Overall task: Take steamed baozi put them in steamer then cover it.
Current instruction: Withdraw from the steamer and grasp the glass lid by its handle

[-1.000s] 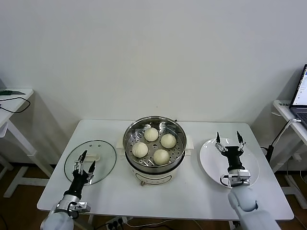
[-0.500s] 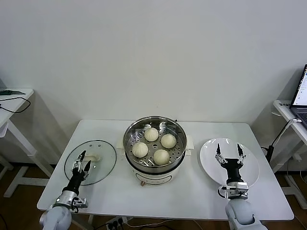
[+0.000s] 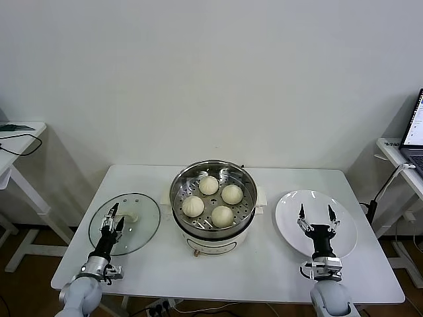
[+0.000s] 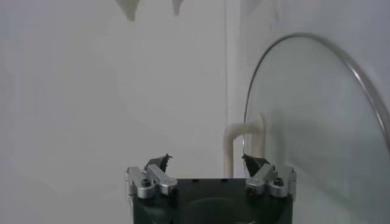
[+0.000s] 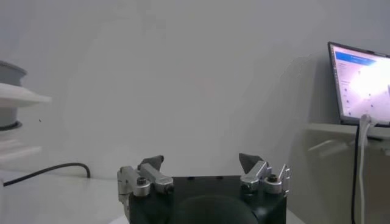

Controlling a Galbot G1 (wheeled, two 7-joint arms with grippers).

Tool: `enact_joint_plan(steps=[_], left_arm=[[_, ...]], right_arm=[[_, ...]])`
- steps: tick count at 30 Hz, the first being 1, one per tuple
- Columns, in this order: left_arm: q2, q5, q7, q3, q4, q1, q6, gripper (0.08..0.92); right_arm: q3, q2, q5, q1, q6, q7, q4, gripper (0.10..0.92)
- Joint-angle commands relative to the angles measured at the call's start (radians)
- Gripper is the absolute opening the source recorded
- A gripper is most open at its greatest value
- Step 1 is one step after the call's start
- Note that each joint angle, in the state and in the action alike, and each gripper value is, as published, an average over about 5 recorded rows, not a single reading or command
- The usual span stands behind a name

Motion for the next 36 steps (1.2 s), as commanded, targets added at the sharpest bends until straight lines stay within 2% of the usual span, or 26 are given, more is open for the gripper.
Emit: enact_joint_plan(steps=[1,22,25,36], left_arm=[[-0.001,-0.001,-0.004,0.011,0.028,-0.03,0.02,0.823],[-0.008,-0.013,0.003,0.04,0.085,-0.082,0.047,0.813],[-0.007,-0.016,0.01,0.04,0.089,-0.084,0.049,0.756],[-0.006,-0.037,0.025,0.048,0.107,-0.092,0.055,0.453]], right_arm=[[0.005,0.006,-0.004,-0.005,0.001,0.0,0.001,0.823],[0.003,0.011,-0.013,-0.007,-0.003,0.002,0.013,0.823],[0.002,0.012,-0.015,-0.005,-0.003,0.002,0.013,0.823],[0.001,0.01,-0.019,-0.004,-0.004,0.003,0.02,0.823]])
